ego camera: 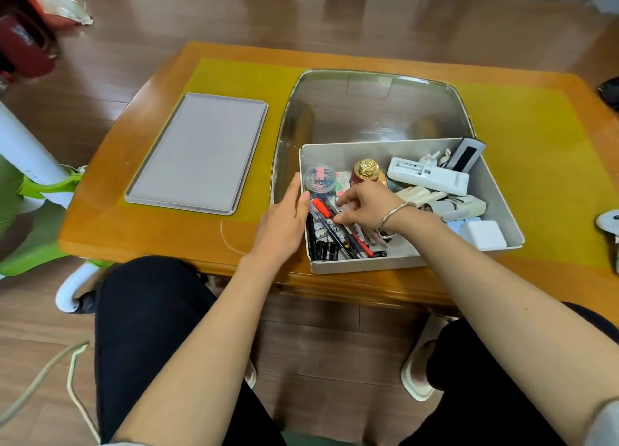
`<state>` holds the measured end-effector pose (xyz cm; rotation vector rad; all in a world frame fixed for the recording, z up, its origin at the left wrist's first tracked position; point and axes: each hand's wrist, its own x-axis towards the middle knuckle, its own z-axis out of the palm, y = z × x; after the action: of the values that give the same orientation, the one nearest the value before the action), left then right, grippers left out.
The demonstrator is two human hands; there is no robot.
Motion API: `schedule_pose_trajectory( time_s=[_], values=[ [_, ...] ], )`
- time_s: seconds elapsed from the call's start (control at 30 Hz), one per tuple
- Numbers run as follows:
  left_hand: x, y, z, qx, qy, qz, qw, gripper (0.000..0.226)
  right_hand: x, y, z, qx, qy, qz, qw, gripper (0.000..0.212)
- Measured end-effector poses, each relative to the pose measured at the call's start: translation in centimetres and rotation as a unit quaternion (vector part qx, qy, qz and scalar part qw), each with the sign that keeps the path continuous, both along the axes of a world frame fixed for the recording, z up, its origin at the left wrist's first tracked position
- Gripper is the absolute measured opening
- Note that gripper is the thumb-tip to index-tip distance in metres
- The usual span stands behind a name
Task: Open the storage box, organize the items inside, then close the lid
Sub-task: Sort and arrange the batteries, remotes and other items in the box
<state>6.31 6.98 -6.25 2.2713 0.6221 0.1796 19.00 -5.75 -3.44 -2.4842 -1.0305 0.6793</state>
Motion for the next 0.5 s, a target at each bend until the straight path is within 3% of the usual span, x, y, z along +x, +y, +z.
schedule_pose_trajectory(
  time_s=[0.07, 0.2, 0.33, 0.4, 0.5],
  values=[
    [0.0, 0.0, -0.1, 0.001, 0.001, 0.002, 1.0, 0.053, 0.0, -0.3, -0.1, -0.002, 0.006, -0.008, 1.0, 0.031],
    [0.0, 0.0, -0.2, -0.007, 0.004, 0.008, 1.0, 0.052, 0.6, -1.3, 0.5, 0.044, -0.046, -0.049, 0.997, 0.014],
    [0.0, -0.1, -0.2, -0.007, 0.004, 0.011, 1.0, 0.052, 0.6, -0.8, 1.0, 0.127, -0.016, -0.089, 0.988, 0.021],
    [0.1, -0.1, -0.2, -0.002, 0.007, 0.011, 1.0, 0.052, -0.1, 0.0, 0.6, 0.097, -0.016, -0.074, 0.992, 0.035],
    [0.1, -0.1, -0.2, 0.008, 0.009, 0.015, 1.0, 0.052, -0.8, 0.6, -0.5, -0.027, -0.051, -0.064, 0.996, 0.053]
  ],
)
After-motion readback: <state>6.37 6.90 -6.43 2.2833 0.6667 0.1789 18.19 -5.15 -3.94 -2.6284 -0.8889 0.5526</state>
